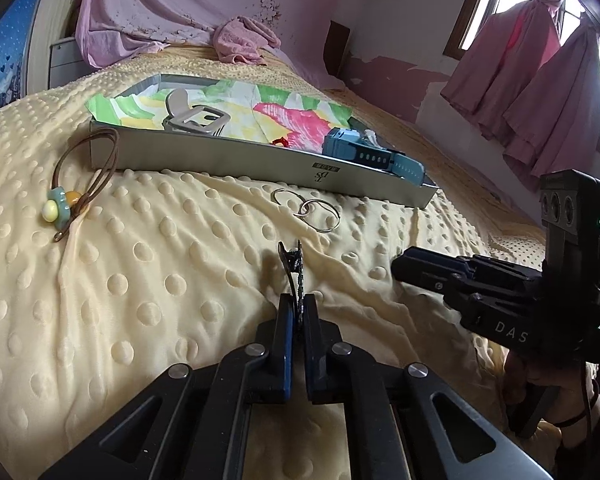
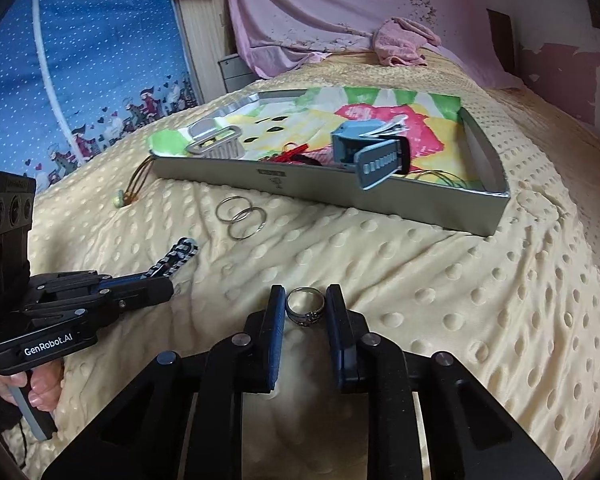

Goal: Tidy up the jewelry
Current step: 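Lower the hair clip and silver ring into the tray and open both tools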

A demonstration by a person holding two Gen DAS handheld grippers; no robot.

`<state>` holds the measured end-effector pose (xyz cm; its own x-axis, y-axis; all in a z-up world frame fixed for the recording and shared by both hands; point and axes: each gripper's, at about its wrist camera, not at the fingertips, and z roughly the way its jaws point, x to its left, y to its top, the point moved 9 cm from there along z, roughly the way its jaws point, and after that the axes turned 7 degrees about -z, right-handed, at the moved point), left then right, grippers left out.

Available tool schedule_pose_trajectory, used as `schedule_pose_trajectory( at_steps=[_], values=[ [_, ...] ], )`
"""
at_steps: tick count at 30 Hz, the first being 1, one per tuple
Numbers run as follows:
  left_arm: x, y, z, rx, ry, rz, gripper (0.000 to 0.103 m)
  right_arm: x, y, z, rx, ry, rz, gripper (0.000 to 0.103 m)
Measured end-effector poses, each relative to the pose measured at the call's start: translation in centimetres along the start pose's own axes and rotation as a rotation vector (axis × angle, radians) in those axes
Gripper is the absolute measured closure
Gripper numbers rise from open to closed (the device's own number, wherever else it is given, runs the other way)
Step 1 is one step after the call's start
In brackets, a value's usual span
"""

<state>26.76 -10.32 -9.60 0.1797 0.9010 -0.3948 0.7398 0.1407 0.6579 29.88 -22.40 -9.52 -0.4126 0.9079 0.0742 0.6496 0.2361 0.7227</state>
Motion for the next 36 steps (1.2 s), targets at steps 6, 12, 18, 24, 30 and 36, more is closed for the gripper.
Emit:
schedule_pose_trajectory(
  at_steps=[6, 12, 18, 24, 30, 36],
  values=[
    [-1.0, 0.8, -1.8, -0.076, -0.005, 0.03, 0.099, 1.2, 0.7, -1.4, -0.063, 0.003, -0.043, 0.085],
    [-2.4, 3.7, -2.3, -0.156, -0.008, 0.04, 0.099, 0.0, 2.8, -4.4, -0.217, -0.04, -0.027, 0.085],
    [-3.7, 7.9, -0.5, -0.211, -0.016, 0.035, 0.099, -2.5, 5.3, -6.1, -0.319, -0.119, 0.005, 0.085],
    [-4.8, 11.4, 3.1, -0.181, -0.022, 0.021, 0.099, -6.5, 7.7, -6.0, -0.331, -0.198, 0.06, 0.085],
    [-4.3, 12.7, 6.8, -0.114, 0.002, -0.033, 0.099, -9.9, 8.7, -3.0, -0.249, -0.21, 0.054, 0.085],
    [-3.9, 12.3, 9.2, -0.027, 0.059, -0.026, 0.099, -10.3, 8.2, 0.8, -0.133, -0.204, 0.045, 0.085]
  ],
)
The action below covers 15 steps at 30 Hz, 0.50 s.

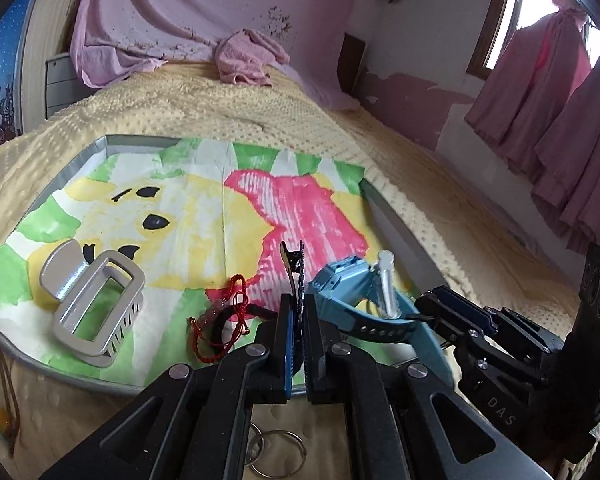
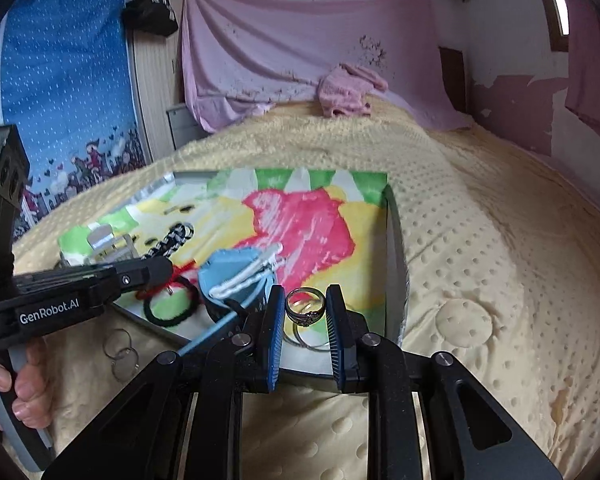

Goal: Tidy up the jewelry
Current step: 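Lower the hair clip and silver ring into the tray and open both tools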

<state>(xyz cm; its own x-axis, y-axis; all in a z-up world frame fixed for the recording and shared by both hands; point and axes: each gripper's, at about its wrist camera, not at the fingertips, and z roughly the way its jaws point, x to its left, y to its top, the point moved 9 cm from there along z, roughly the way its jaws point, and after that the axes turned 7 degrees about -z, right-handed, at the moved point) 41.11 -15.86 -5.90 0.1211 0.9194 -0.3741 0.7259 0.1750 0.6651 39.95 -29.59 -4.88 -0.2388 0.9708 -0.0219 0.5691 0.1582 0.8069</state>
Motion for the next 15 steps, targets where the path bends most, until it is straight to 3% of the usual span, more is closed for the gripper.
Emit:
schedule_pose_trajectory(
  at_steps=[6, 15],
  values=[
    [0.0, -0.7, 0.9, 0.057, 0.035, 0.042, 0.098, 0.4, -1.3, 2.0, 0.081, 0.0, 0.007, 0.085],
    [-0.3, -0.8, 0.6, 0.032, 0.053, 0.05, 0.098, 0.5, -1.5, 2.4, 0.086, 0.017, 0.019, 0.084]
  ],
)
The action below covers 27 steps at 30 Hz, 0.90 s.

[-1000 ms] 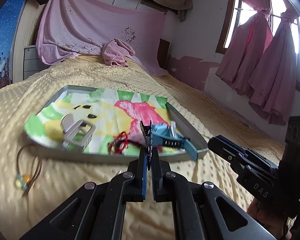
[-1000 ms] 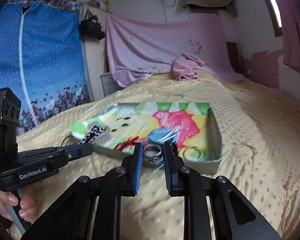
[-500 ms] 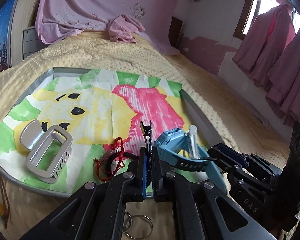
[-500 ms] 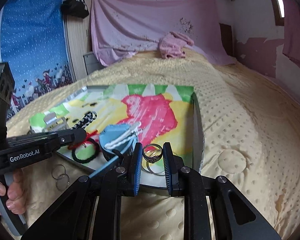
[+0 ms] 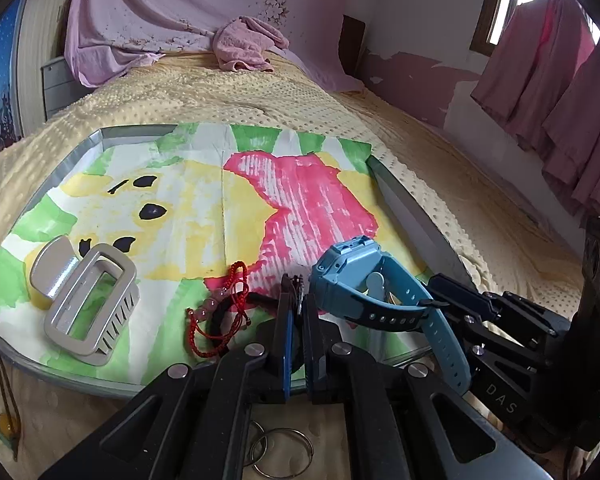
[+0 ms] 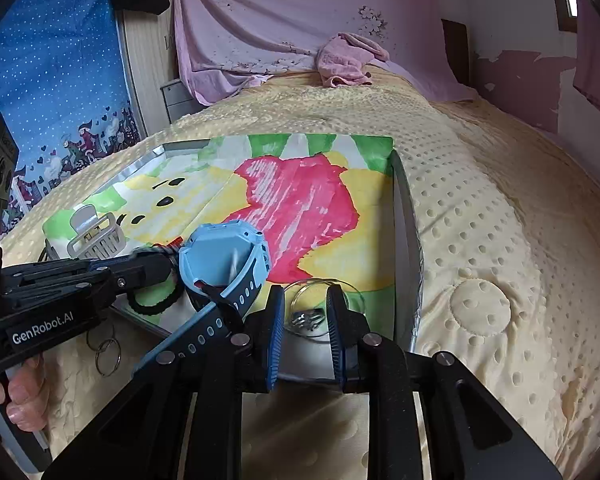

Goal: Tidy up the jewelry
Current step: 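Lower the hair clip and silver ring into the tray and open both tools, then lift both tools away from the tray toward the remaining items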

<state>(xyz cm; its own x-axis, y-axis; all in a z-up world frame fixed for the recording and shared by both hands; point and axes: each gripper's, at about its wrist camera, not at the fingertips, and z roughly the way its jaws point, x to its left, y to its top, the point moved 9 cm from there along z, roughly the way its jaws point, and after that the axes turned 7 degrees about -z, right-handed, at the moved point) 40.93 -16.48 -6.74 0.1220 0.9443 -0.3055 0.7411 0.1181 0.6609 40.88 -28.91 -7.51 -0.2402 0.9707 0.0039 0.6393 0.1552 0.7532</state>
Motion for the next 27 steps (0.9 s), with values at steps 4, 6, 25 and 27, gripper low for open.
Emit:
schedule_pose_trajectory(
  at_steps=[4, 6, 25, 27],
  values=[
    [0.1, -0.1, -0.4, -0.012, 0.019, 0.005, 0.096, 0.0, 0.1, -0.1, -0.006, 0.005, 0.004, 0.082],
    [0.3, -0.2, -0.6, -0.021, 0.029, 0.007, 0.09, -0.2, 0.1, -0.2, -0.011, 0.002, 0.008, 0.077],
    [3.5, 0.2, -10.3, -0.357, 0.119, -0.072, 0.008, -0.7, 1.6, -8.1, -0.179, -0.12, 0.068, 0.024],
    [3.9, 0.1, -11.4, -0.381, 0.128, -0.073, 0.006, -0.4, 1.5, -9.1, -0.208, -0.117, 0.08, 0.02]
  ],
)
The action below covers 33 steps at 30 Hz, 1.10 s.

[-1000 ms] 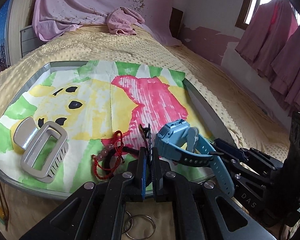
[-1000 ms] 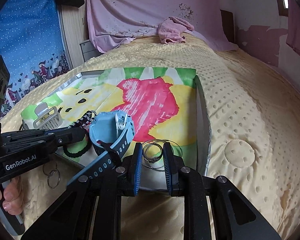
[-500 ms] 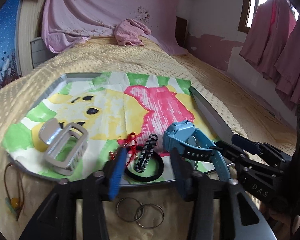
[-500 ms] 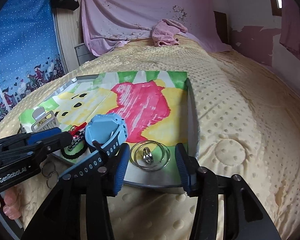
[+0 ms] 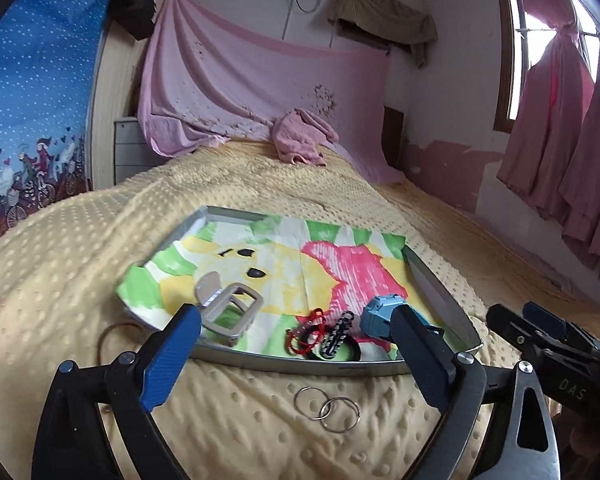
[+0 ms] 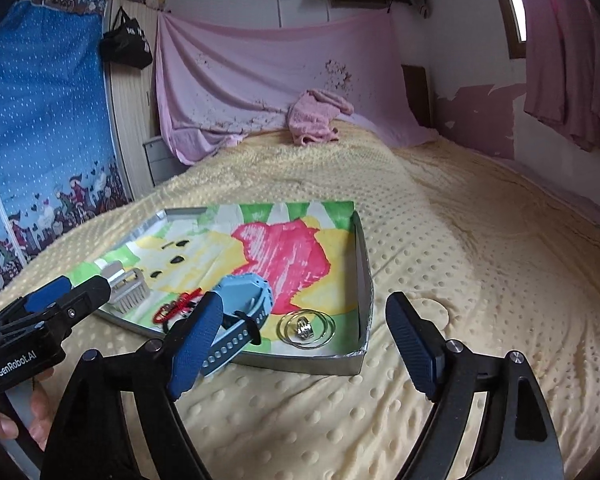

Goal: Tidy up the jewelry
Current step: 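Lift both tools away from the tray toward the remaining items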

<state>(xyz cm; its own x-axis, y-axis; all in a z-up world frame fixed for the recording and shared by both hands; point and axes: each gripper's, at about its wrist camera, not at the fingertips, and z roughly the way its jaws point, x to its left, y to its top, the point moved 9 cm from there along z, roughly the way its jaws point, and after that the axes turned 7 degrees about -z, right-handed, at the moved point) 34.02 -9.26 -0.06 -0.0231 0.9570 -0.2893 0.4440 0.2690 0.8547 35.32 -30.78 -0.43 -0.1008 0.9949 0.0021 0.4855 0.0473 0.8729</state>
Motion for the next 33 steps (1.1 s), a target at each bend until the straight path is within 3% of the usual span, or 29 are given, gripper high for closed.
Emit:
schedule_pose_trajectory(
  at_steps=[6, 9, 18, 23, 33],
  values=[
    [1.9, 0.8, -3.4, -0.079, 0.023, -0.006, 0.0, 0.8, 0.6, -3.4, -0.117, 0.008, 0.026, 0.014],
    [2.9, 0.9, -5.0, -0.11, 0.039, -0.009, 0.0, 1.5, 0.9, -4.9, -0.164, 0.008, 0.026, 0.003],
    [4.9, 0.5, -9.8, -0.192, 0.068, 0.015, 0.0, 4.4, 0.2, -9.1, -0.257, 0.049, 0.018, 0.002],
    [6.5, 0.0, -11.7, -0.211, 0.088, -0.001, 0.0, 6.0, -0.6, -11.0, -0.281, 0.046, -0.008, 0.002],
    [11.0, -1.7, -13.5, -0.175, 0.157, -0.043, 0.0, 8.1, -2.1, -13.1, -0.29, 0.053, -0.025, 0.002]
  ],
)
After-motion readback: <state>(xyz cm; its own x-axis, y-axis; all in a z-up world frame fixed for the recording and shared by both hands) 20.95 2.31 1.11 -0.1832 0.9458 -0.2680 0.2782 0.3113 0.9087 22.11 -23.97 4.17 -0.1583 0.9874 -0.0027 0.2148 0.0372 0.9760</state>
